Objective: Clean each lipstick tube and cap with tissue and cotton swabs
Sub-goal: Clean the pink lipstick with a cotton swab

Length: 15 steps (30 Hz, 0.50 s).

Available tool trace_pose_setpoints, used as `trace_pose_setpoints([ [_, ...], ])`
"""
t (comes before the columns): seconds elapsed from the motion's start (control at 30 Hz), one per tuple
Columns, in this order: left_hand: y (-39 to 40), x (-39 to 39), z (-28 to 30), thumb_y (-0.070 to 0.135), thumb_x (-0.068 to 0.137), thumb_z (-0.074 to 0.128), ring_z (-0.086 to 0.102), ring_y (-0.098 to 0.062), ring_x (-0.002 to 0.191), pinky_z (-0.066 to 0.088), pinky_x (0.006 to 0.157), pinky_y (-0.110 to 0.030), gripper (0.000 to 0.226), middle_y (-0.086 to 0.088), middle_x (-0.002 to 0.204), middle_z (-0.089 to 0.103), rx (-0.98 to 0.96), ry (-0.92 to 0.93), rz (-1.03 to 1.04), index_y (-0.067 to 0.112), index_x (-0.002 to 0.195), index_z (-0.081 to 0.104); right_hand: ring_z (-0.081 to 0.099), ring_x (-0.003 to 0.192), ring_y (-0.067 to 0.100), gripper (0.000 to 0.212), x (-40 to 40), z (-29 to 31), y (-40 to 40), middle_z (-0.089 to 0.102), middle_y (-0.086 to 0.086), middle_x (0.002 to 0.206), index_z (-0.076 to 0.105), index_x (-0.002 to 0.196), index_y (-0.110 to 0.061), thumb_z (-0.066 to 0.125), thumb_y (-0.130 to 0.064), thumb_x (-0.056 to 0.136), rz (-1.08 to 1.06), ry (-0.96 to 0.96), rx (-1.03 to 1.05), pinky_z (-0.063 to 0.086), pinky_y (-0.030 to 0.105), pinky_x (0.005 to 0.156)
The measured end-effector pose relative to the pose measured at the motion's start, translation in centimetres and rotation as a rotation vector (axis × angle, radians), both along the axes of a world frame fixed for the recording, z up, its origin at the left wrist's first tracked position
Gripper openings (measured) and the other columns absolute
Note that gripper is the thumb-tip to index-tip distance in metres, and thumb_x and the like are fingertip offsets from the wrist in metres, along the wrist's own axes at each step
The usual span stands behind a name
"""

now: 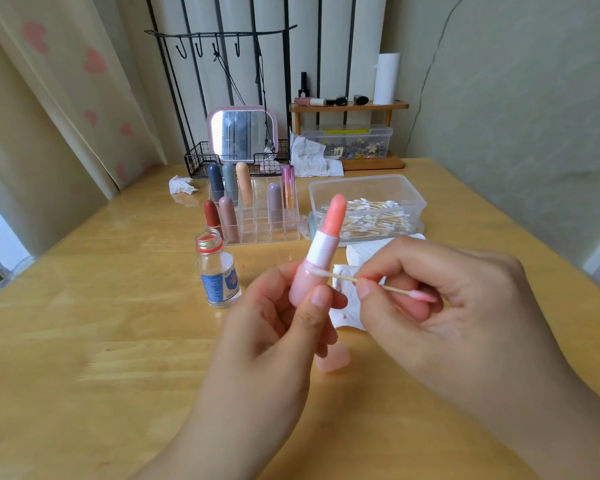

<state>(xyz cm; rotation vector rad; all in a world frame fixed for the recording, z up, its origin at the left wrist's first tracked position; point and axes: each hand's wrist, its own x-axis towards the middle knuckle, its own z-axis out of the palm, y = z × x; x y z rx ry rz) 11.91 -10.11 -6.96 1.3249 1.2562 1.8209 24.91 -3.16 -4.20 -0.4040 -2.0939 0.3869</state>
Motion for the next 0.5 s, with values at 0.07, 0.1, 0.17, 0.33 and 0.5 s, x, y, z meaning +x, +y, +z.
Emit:
trace_pose_setpoints([
  [0.07,0.15,-0.12,0.01,0.022,0.082,0.053,0.053,-0.008,0.055,0.044,0.054,-0.016,0.024,0.0,0.075,0.068,0.019,-0.058,-0.041,0.007,0.1,0.06,0.046,0.044,-0.015,0.016,0.2,0.1,0.11,0.037,-0.004,0.056,0.058,0.062,-0.014,0.06,-0.017,0.078,-0.016,0.023,-0.004,0.028,0.014,0.036],
  [0.1,0.19,-0.17,0.03,0.021,0.082,0.053,0.054,-0.01,0.056,0.045,0.053,-0.017,0.027,-0.004,0.078,0.069,0.027,-0.116,-0.067,0.004,0.103,0.056,0.046,0.044,-0.015,0.016,0.28,0.13,0.16,0.037,0.001,0.057,0.057,0.062,-0.014,0.058,-0.018,0.078,-0.022,0.035,-0.009,0.028,0.018,0.035],
  [0.17,0.26,-0.17,0.05,0.019,0.082,0.054,0.054,-0.013,0.057,0.045,0.053,-0.02,0.03,-0.009,0.079,0.069,0.031,-0.21,-0.11,0.0,0.104,0.049,0.048,0.043,-0.012,0.017,0.3,0.11,0.18,0.035,0.005,0.053,0.058,0.063,-0.013,0.058,-0.019,0.079,-0.011,0.057,-0.046,0.028,0.02,0.035],
  [0.33,0.39,0.03,-0.39,0.03,0.082,0.059,0.059,-0.015,0.064,0.049,0.058,-0.023,0.037,-0.004,0.076,0.068,0.037,-0.253,-0.167,-0.001,0.102,0.05,0.052,0.044,-0.006,0.015,-0.08,-0.19,0.06,0.042,-0.011,0.049,0.061,0.066,-0.013,0.064,-0.009,0.08,0.045,0.059,-0.119,0.032,0.007,0.042],
  [0.5,0.53,-0.21,-0.69,0.038,0.074,0.061,0.062,-0.018,0.074,0.051,0.064,-0.026,0.032,-0.007,0.084,0.067,-0.025,-0.314,-0.176,0.011,0.088,0.069,0.033,0.042,0.004,0.015,0.41,-0.01,0.66,0.035,-0.006,0.049,0.057,0.063,-0.016,0.056,-0.023,0.076,-0.028,0.063,-0.088,0.026,0.008,0.046],
])
